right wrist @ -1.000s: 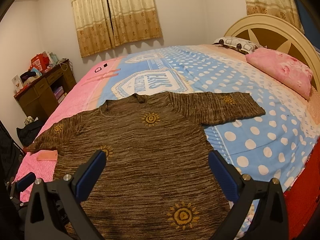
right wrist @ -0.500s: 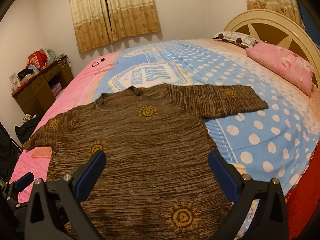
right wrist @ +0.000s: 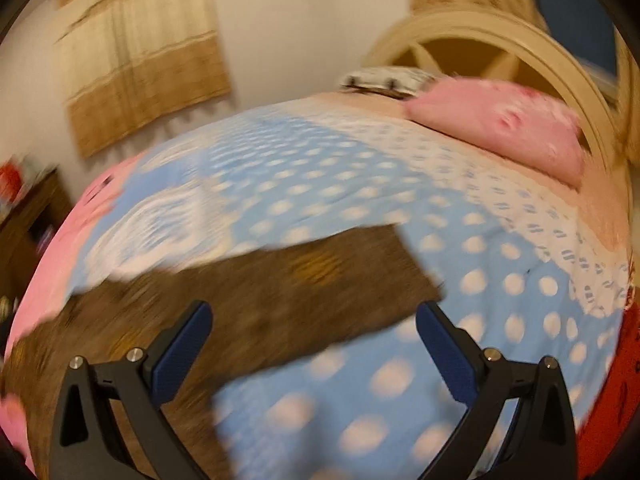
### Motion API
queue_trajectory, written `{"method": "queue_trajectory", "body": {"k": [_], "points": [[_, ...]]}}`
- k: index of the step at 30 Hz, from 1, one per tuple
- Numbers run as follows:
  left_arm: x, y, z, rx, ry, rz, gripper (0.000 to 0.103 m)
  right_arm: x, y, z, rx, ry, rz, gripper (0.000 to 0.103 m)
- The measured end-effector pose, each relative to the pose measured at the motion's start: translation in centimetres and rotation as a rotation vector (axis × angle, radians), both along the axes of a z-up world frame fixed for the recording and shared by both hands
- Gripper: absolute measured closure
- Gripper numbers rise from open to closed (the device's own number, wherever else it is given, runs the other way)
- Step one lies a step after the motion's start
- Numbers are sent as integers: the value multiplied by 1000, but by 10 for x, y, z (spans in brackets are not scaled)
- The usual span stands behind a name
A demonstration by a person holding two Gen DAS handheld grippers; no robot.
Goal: Fold small clothes
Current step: 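Grasp the sweater sleeve cuff with the right tool and fold it across the body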
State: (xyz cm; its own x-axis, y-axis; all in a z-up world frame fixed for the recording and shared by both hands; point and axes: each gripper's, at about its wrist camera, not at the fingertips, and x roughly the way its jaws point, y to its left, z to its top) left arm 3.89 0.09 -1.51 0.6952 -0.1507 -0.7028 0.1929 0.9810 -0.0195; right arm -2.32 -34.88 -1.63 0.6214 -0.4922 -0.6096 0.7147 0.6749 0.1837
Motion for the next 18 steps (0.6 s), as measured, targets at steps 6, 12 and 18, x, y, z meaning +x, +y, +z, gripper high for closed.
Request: {"method": "queue_trajectory", "body": {"k": [6,12,18], "points": [[21,-4,-16,-18,58,17,1,-1,-117,-58,229,51,-149,32],[30,-9,-27,-16,85,12,1,25,-108,-76,131,182,-124,34],[28,-5,-33,-21,100,8,1,15,-107,-73,112,185,-112,62]]}}
